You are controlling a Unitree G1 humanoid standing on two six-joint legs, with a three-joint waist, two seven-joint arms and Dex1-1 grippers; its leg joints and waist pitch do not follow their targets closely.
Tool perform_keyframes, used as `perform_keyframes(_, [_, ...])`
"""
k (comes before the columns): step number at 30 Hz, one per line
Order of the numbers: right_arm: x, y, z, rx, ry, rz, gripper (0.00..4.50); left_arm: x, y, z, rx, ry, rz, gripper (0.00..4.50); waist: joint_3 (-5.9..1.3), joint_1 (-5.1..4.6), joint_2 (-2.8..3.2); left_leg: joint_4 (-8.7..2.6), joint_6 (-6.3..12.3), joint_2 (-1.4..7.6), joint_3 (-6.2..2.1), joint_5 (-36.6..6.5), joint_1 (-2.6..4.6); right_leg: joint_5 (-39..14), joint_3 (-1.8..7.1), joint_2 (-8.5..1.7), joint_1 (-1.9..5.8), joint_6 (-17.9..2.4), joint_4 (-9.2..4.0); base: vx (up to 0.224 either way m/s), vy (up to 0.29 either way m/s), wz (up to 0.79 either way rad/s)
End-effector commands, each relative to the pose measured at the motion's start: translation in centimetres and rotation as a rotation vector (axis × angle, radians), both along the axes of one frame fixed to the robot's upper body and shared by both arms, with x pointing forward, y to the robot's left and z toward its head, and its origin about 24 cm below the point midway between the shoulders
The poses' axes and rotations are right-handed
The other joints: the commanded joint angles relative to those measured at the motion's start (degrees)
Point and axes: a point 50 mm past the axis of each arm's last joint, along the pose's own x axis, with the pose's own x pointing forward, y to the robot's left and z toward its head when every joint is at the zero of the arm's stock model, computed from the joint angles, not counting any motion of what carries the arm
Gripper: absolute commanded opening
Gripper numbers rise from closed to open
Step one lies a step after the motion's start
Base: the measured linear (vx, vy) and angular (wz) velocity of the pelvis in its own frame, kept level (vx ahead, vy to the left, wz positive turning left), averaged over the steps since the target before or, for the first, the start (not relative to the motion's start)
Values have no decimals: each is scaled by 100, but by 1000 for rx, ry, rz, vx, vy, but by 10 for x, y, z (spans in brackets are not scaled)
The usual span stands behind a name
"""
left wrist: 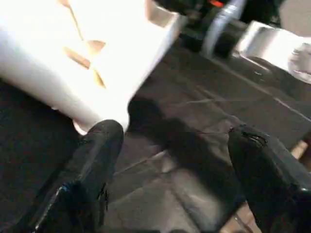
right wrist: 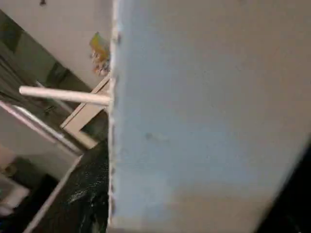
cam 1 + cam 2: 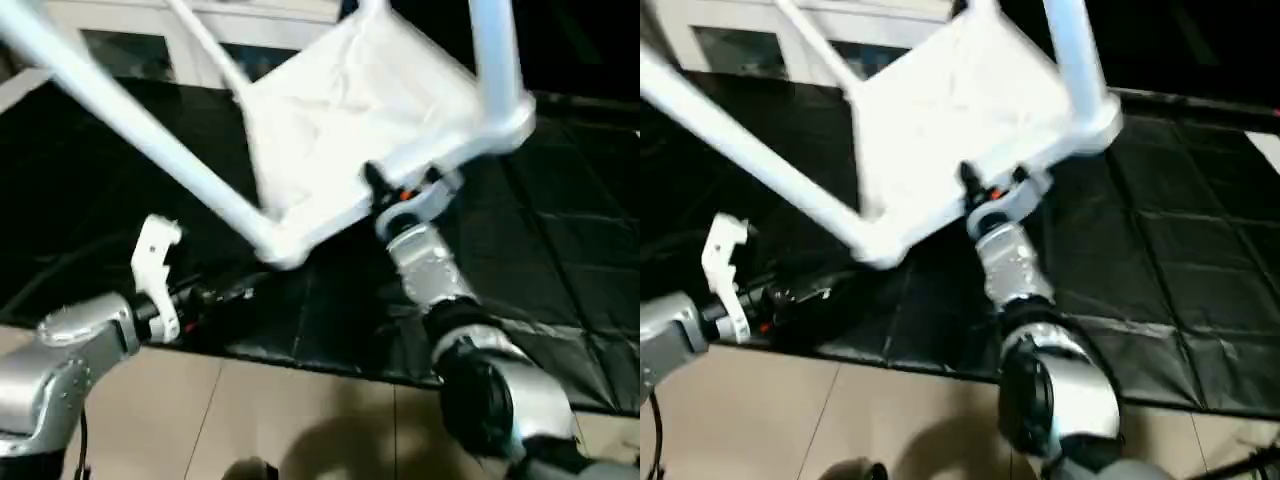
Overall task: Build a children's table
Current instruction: Flip table
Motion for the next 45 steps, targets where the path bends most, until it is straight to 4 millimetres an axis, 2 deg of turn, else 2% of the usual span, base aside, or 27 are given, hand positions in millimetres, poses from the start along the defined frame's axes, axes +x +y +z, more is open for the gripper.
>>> perform_keyframes(1, [-2, -30, 14, -139, -72, -161, 191, -4, -6, 5, 26, -8, -61, 396, -418, -68, 13, -451, -213, 254, -85, -1001, 301, -367, 177, -225, 150, -938, -305, 0, 0, 0])
perform_keyframes(4, [-8, -37, 17, -242, -82, -233, 191, -1, -8, 10, 53, -39, -52, 396, -425, -51, 2, -457, -333, 243, -85, -1004, 323, -402, 180, -197, 122, -747, -306, 0, 0, 0])
perform_keyframes(8, [-19, -37, 21, -391, -82, -259, 191, 3, -9, 18, 60, -74, -42, 396, -391, -72, -4, -514, -592, 234, -116, -1427, 309, -959, 204, -199, 125, -488, -362, 0, 0, 0])
perform_keyframes(9, [-25, -35, 20, -473, -69, -254, 191, 5, -11, 21, 63, -92, -37, 396, -381, -67, 7, -521, -652, 233, -117, -1488, 325, -1034, 212, -180, 104, -396, -384, 0, 0, 0])
perform_keyframes(10, [-25, -35, 20, -473, -69, -254, 191, 5, -11, 21, 63, -92, -37, 396, -381, -67, 7, -521, -652, 233, -117, -1488, 325, -1034, 212, -180, 104, -396, -384, 0, 0, 0])
perform_keyframes(11, [-27, -35, 20, -506, -63, -257, 191, 6, -11, 22, 65, -100, -32, 396, -362, -108, -21, -553, -729, 221, -143, -1732, 295, -1327, 213, -199, 142, -328, -406, 0, 0, 0])
perform_keyframes(12, [-32, -36, 18, -564, -46, -259, 191, 8, -12, 23, 65, -113, -22, 396, -344, -124, -26, -570, -772, 216, -150, -1954, 299, -1656, 226, -219, 136, -262, -447, 0, 0, 0])
perform_keyframes(14, [-35, -36, 17, -589, -32, -265, 191, 8, -13, 24, 64, -116, -20, 396, -339, -150, -23, -574, -801, 214, -161, -2131, 332, -1926, 245, -226, 117, -178, -492, 0, 0, 0])
perform_keyframes(21, [-44, -34, 19, -742, 7, -279, 191, 10, -16, 27, 76, -137, -24, 396, -363, -265, -56, -579, -830, 211, -179, -2251, 349, -1738, 238, -183, 93, -221, -489, 0, 0, 0])
perform_keyframes(25, [-41, -28, 21, -810, 19, -262, 191, 15, -16, 36, 110, -194, -19, 396, -360, -269, -58, -580, -863, 216, -185, -2362, 370, -1774, 240, -181, 73, -220, -499, 0, 0, 0])
perform_keyframes(26, [-40, -26, 20, -812, 28, -250, 191, 17, -16, 39, 125, -214, -15, 396, -361, -267, -89, -584, -872, 218, -190, -2394, 371, -1801, 239, -180, 75, -202, -495, 0, 0, 0])
perform_keyframes(28, [-40, -22, 18, -817, 44, -220, 191, 19, -16, 44, 150, -251, -8, 396, -355, -276, -74, -591, -913, 220, -195, -2478, 380, -1835, 239, -180, 63, -199, -498, 0, 0, 0])
perform_keyframes(30, [-40, -15, 12, -789, 82, -172, 191, 26, -16, 56, 189, -334, 26, 396, -360, -282, -130, -591, -953, 229, -203, -2630, 399, -1911, 241, -196, 50, -182, -514, 0, 0, 0])
perform_keyframes(32, [-39, -14, 9, -782, 109, -159, 261, 28, -17, 62, 214, -381, 32, 396, -362, -283, -116, -605, -990, 233, -218, -2630, 390, -1835, 237, -198, 55, -156, -503, 0, 0, 0])
perform_keyframes(33, [-39, -14, 7, -782, 121, -149, 261, 30, -17, 66, 233, -419, 41, 396, -364, -301, -137, -608, -1013, 229, -220, -2620, 384, -1737, 231, -185, 63, -156, -496, 0, 0, 0])
perform_keyframes(34, [-39, -16, 6, -766, 135, -154, 261, 32, -18, 74, 273, -486, 47, 396, -364, -312, -188, -605, -1000, 229, -213, -2611, 382, -1723, 231, -187, 65, -164, -505, 0, 0, 0])
perform_keyframes(35, [-39, -16, 6, -765, 136, -155, 281, 32, -18, 75, 275, -492, 47, 396, -380, -309, -154, -598, -1031, 232, -220, -2646, 392, -1725, 235, -204, 63, -175, -497, 0, 0, 0])
perform_keyframes(36, [-38, -16, 6, -765, 138, -152, 296, 34, -20, 85, 266, -541, 52, 396, -387, -330, -164, -602, -1058, 230, -224, -2544, 366, -1532, 226, -203, 89, -223, -475, 0, 0, 0])
perform_keyframes(37, [-38, -16, 6, -766, 138, -152, 296, 34, -20, 85, 266, -544, 53, 396, -399, -325, -167, -596, -1069, 235, -220, -2483, 373, -1419, 220, -199, 89, -243, -456, 0, 0, 0])
perform_keyframes(38, [-38, -16, 6, -768, 142, -149, 304, 34, -21, 91, 271, -581, 50, 396, -431, -329, -190, -569, -1036, 233, -208, -2166, 358, -1011, 213, -195, 119, -315, -410, 0, 0, 0])
perform_keyframes(39, [-37, -16, 4, -773, 149, -138, 307, 35, -22, 101, 316, -666, 42, 396, -419, -317, -181, -559, -984, 226, -192, -1908, 319, -771, 216, -196, 142, -341, -401, 0, 0, 0])
perform_keyframes(41, [-37, -16, 2, -789, 153, -127, 336, 37, -20, 106, 353, -715, 64, 396, -410, -327, -181, -553, -981, 226, -182, -1777, 312, -646, 212, -188, 152, -339, -385, 0, 0, 0])
perform_keyframes(42, [-37, -13, -1, -797, 141, -85, 336, 42, -14, 121, 425, -848, 139, 396, -402, -319, -197, -547, -949, 224, -178, -1793, 308, -739, 222, -193, 161, -276, -414, 0, 0, 0])
perform_keyframes(45, [-37, -11, -4, -784, 123, -61, 336, 47, -8, 139, 499, -1005, 207, 396, -404, -312, -187, -546, -975, 238, -187, -1846, 325, -843, 223, -215, 150, -275, -413, 0, 0, 0])
